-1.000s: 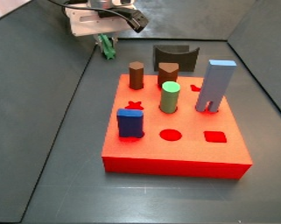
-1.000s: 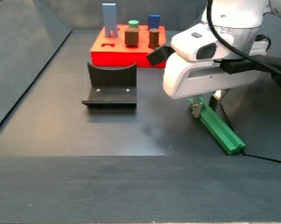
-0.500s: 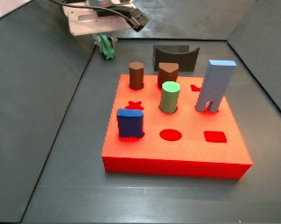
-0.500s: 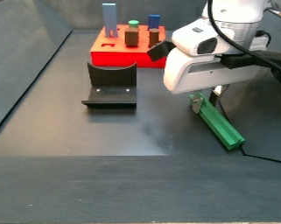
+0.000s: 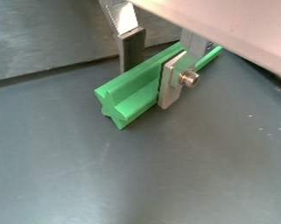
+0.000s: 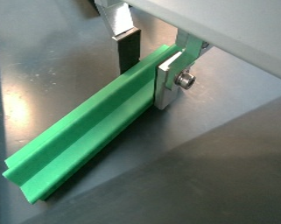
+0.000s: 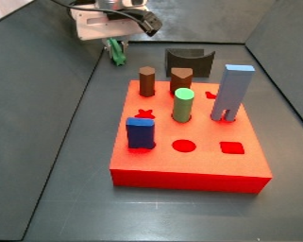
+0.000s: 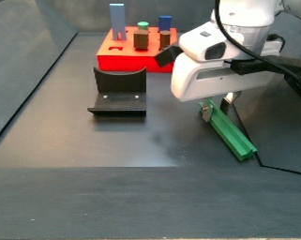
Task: Pick up the star object. Move up. Place the star object on the fixture. Regrasp the star object. Move to above the board. Insert the star object.
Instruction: Move up, then place the star object on the fixture.
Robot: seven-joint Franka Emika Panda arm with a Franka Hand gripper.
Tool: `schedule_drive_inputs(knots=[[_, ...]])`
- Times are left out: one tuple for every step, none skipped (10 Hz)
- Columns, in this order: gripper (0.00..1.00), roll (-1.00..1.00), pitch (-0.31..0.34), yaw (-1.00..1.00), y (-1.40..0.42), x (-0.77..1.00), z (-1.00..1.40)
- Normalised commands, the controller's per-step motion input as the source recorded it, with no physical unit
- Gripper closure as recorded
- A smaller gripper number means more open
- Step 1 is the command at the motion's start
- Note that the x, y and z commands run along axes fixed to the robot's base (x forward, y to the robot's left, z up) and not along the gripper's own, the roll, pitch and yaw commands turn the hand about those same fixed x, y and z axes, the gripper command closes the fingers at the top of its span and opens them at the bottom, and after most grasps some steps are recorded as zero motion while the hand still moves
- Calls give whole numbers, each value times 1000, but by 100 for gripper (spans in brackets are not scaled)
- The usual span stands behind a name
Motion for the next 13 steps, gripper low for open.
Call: schedule_drive_inputs(knots=[[100, -5, -6, -33, -51, -39, 830], [100, 22, -12, -46, -49, -86, 693], [100, 44, 3, -46, -30, -75, 572], [100, 62, 30, -41, -20, -55, 443], [100, 86, 64, -36, -5, -29, 278], [100, 0, 0, 0, 0, 0, 1000], [100, 11, 3, 2, 0, -1, 1000], [100, 42, 24, -12, 3, -12, 1000], [100, 54, 38, -17, 5, -17, 1000], [100, 78, 49, -21, 6, -25, 1000], [100, 88, 54, -19, 5, -29, 1000], [100, 108, 60, -12, 5, -34, 1000], [100, 124, 67, 1, 2, -38, 1000]])
